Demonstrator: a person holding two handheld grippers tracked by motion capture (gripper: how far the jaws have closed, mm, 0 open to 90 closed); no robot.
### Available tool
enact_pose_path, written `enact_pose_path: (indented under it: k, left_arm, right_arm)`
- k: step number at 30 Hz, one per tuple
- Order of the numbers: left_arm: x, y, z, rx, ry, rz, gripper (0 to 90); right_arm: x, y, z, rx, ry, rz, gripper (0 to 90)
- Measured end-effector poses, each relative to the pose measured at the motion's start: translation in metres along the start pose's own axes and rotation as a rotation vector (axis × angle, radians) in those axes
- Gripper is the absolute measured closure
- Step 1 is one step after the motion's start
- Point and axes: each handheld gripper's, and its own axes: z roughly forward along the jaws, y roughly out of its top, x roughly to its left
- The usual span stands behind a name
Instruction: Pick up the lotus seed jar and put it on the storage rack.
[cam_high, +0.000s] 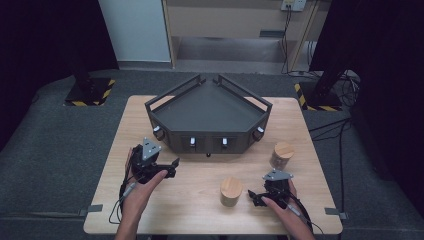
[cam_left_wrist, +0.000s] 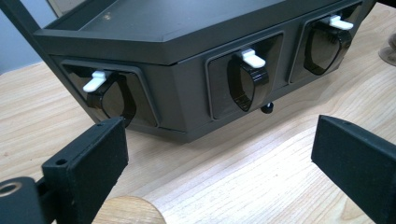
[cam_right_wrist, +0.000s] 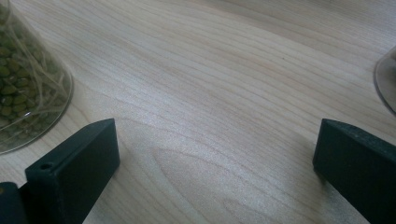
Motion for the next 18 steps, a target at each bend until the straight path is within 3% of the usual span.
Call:
enact_pose_path:
  k: [18]
  left_arm:
    - [0.021,-0.005,-0.003,-0.026,0.015,-0.034,3.0]
  right_arm:
    - [0.000,0.000,0.000,0.000,0.000,0.000,0.5]
